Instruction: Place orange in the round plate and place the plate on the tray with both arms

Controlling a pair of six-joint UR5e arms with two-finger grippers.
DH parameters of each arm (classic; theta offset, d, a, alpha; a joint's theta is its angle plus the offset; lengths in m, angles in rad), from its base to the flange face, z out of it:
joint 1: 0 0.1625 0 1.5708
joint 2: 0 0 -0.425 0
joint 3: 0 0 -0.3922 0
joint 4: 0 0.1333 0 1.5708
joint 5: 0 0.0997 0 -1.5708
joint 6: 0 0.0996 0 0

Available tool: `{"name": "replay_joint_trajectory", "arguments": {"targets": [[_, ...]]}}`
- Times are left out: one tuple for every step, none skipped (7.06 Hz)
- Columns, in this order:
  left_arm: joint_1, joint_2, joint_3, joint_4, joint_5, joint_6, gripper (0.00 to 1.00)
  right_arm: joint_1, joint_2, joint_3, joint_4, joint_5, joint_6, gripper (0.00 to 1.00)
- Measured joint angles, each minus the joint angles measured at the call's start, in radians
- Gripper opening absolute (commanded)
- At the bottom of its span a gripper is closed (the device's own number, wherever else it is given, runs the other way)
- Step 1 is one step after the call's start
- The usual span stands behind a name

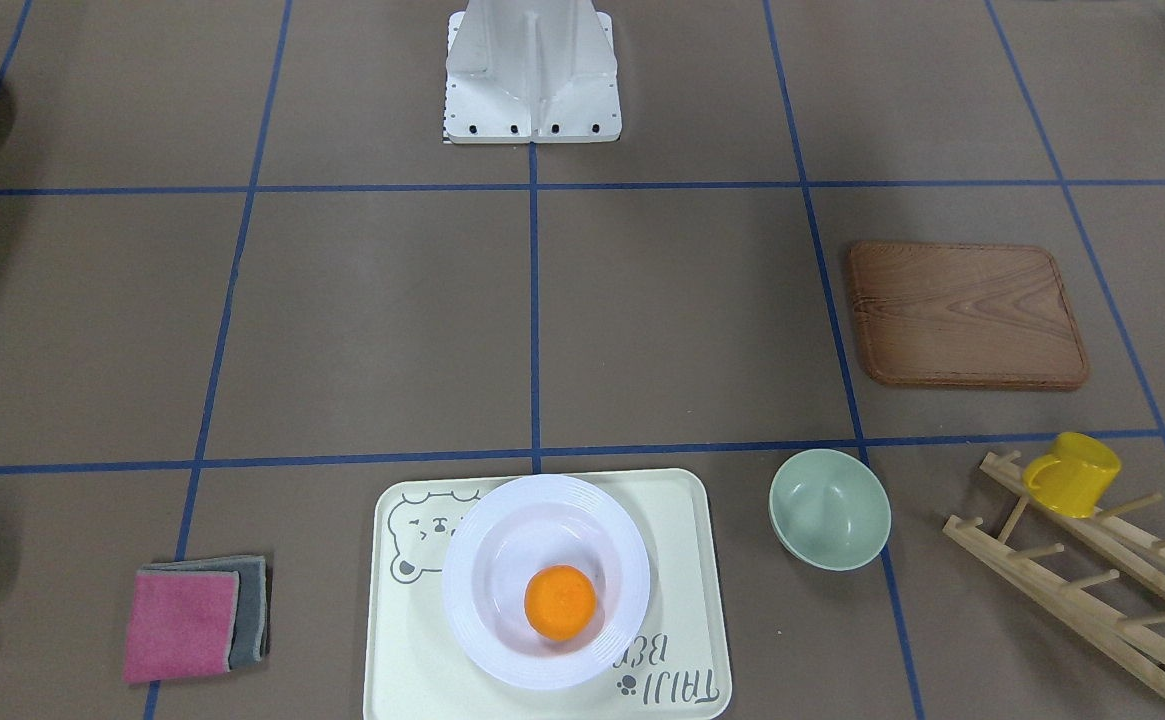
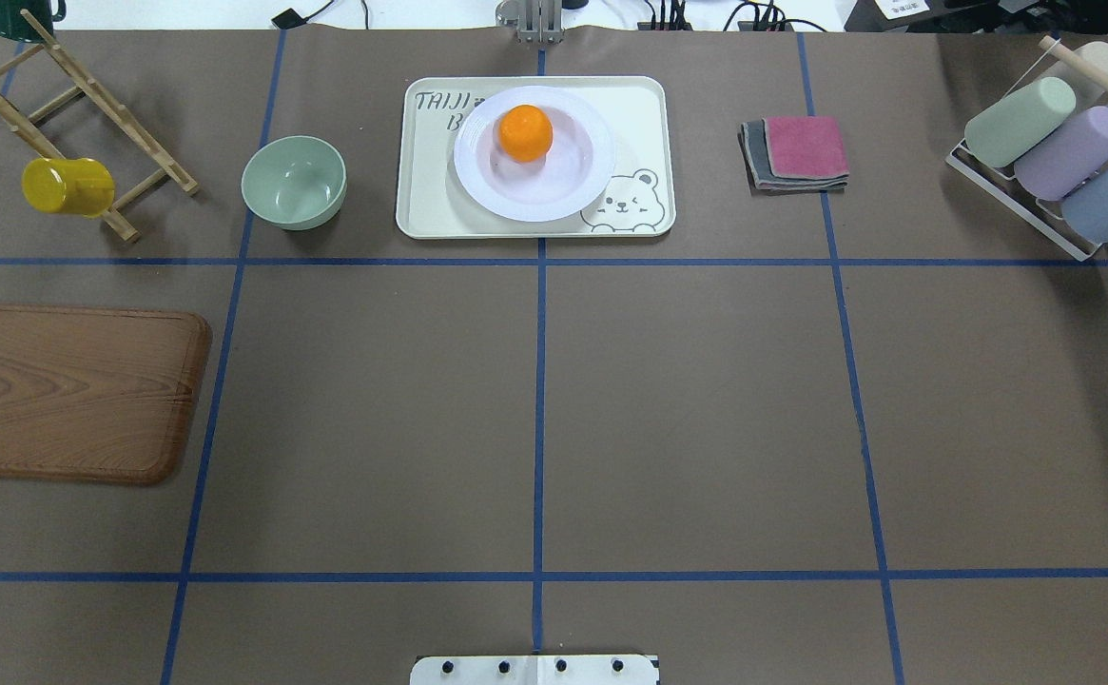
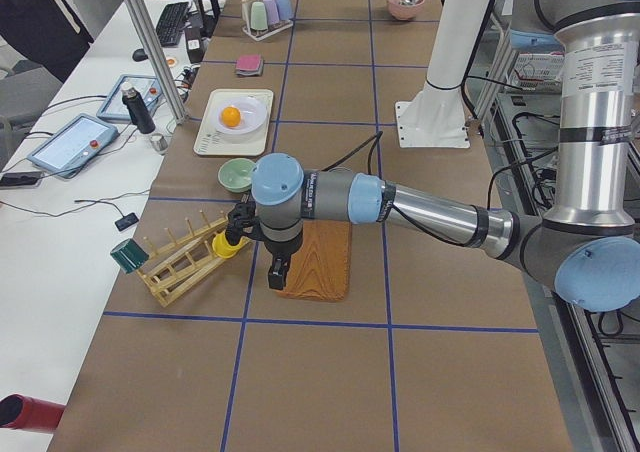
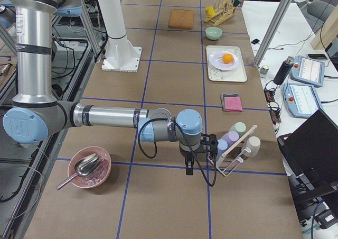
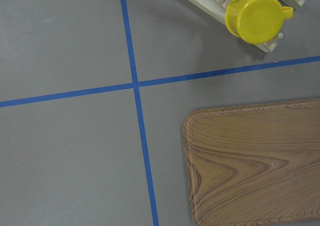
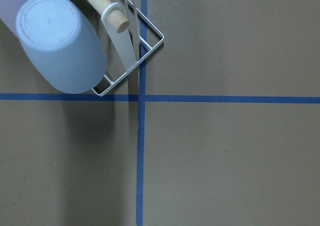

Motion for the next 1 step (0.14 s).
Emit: {"name": "replay_joint_trajectory", "arguments": {"targets": [[0.000,0.001,0.000,0.000,0.000,0.000,1.00,0.000,0.000,0.000,0.000,0.000,0.000,1.00]]}}
